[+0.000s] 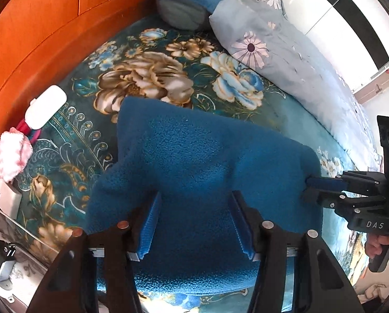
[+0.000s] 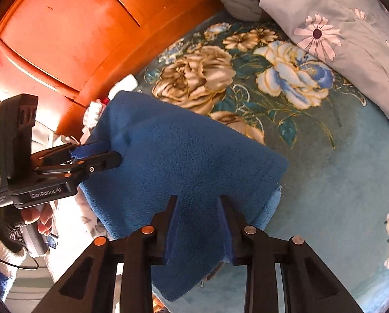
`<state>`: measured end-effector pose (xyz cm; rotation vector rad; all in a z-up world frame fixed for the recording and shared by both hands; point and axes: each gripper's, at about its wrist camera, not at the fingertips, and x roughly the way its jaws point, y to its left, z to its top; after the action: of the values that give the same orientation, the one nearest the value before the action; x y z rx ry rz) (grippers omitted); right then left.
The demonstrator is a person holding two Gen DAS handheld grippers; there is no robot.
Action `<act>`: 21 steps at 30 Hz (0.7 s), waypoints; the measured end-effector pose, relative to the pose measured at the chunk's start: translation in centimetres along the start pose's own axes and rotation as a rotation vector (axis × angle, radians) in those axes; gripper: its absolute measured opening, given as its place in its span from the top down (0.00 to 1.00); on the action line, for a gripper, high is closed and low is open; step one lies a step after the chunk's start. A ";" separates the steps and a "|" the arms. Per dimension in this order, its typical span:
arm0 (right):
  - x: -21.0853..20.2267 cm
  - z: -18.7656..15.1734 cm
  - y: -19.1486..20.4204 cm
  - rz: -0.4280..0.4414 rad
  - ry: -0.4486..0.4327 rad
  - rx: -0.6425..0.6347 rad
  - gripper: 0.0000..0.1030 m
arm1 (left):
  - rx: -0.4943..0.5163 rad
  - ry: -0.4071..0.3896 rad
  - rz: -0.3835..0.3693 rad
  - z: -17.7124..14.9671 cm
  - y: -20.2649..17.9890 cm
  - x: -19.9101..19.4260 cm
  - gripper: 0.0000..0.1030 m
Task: Fold clothes
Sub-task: 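Lower the jacket onto the grey clothes stack and open both grippers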
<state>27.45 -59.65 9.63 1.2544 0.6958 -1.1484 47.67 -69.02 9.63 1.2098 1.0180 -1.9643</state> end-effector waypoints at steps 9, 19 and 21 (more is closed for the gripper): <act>0.1 0.0 -0.4 0.012 0.015 0.019 0.69 | -0.004 -0.006 -0.002 0.2 -0.1 -0.3 0.46; -3.1 -1.2 0.6 -0.009 -0.037 -0.022 0.67 | 0.023 -0.043 0.084 -1.9 -3.3 -2.9 0.40; -3.4 -2.0 0.5 -0.016 -0.038 -0.017 0.64 | 0.010 -0.046 0.078 -2.4 -4.1 -2.9 0.32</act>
<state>27.10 -56.84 12.46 1.2117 0.6873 -1.1741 46.60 -64.56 12.79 1.1861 0.9259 -1.9301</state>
